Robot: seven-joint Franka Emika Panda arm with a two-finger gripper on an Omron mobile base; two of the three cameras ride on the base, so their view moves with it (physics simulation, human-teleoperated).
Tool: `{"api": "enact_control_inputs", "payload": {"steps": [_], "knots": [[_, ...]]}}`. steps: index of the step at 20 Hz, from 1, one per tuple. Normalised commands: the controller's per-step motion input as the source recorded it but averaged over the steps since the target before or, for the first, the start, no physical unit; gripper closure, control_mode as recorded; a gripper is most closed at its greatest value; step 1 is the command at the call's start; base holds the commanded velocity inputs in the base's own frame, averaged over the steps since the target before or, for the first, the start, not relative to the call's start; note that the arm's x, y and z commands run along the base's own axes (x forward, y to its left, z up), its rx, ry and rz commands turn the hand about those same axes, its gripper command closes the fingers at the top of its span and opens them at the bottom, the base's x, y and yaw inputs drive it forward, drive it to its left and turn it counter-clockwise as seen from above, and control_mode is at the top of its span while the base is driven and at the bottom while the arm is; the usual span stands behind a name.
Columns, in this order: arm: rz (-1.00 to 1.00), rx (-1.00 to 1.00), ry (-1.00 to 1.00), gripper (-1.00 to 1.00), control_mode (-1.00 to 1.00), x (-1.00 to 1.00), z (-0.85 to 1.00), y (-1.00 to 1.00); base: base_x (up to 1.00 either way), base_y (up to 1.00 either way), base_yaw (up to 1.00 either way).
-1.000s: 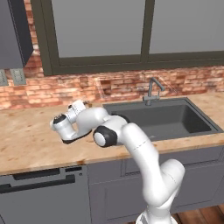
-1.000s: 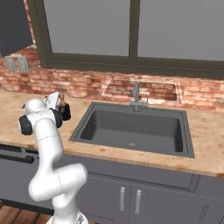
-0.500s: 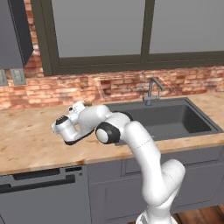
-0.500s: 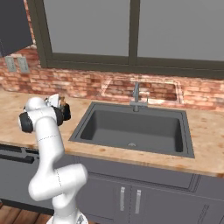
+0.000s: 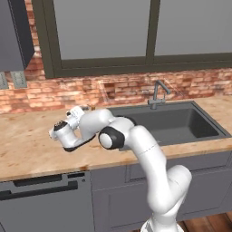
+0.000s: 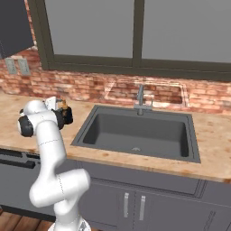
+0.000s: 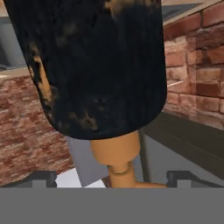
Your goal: Restock the sink supplies by placing the sponge and soap dispenser on the counter and next to the sink. Make sure the soap dispenser is upright.
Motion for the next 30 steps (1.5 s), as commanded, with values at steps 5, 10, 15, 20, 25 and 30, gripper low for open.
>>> {"api": "enact_control_inputs", "payload": {"steps": [5, 10, 15, 20, 25, 30], "knots": [[0.01, 0.0, -0.02, -1.0, -1.0, -0.19, 0.06, 0.27, 0.0, 0.0, 0.0], [0.0, -0.02, -0.22, -1.0, -1.0, -0.93, 0.53, 0.15, 0.0, 0.0, 0.0], [0.0, 0.0, -0.2, -1.0, -1.0, -0.96, 0.82, 0.03, 0.0, 0.0, 0.0], [0.0, 0.0, -0.08, -1.0, -1.0, -0.56, 1.0, -0.09, 0.0, 0.0, 0.0], [0.0, 0.06, -0.04, -1.0, -1.0, -0.46, 0.91, -0.55, 0.0, 0.0, 0.0], [0.0, 0.14, -0.13, -1.0, -1.0, -0.67, 0.47, -0.82, 0.0, 0.0, 0.0]]}}
